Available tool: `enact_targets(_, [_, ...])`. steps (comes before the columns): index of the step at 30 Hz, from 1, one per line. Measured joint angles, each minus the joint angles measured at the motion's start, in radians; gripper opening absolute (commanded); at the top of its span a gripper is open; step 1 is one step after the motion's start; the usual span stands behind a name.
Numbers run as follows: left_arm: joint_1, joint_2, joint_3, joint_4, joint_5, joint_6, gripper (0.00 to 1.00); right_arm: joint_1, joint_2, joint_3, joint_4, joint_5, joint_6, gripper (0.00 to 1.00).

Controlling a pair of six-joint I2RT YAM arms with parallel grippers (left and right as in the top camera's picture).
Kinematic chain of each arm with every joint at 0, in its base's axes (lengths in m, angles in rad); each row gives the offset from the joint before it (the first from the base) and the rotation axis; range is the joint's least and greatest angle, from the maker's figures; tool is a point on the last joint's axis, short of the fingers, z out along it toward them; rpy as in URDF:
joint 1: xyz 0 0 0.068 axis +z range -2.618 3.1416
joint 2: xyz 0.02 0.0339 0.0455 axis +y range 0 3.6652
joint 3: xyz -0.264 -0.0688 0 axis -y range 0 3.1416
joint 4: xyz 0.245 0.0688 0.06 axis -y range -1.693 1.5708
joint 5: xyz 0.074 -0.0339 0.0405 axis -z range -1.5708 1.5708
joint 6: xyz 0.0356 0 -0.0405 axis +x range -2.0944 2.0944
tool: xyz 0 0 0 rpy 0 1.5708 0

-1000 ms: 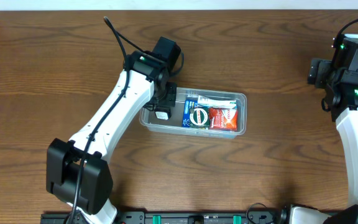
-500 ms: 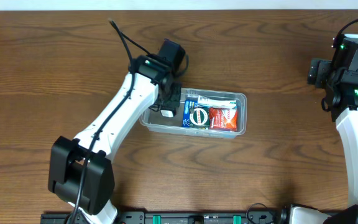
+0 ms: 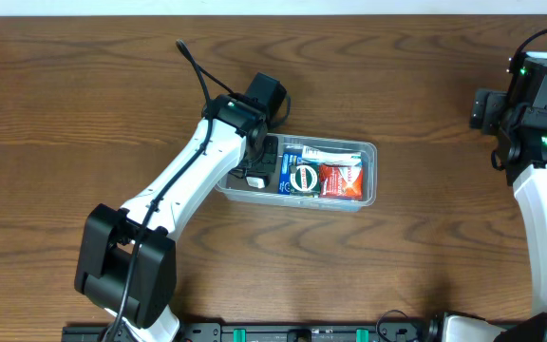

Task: Pack container
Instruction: 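Carry the bottle right and lower it into the container's left end, then release the bottle and lift left gripper out of the container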

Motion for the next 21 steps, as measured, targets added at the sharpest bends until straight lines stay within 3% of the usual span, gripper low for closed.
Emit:
enact_targets(5, [0.0, 0.0, 0.0, 0.001, 0.0, -0.006, 0.5, 0.0, 0.0, 0.0, 0.0, 0.0, 0.0, 0.99])
enact_targets(21, [0.0, -0.003, 0.0, -0.037, 0.0, -0.007, 0.51, 0.0, 0.0, 0.0, 0.0, 0.0, 0.0, 0.99])
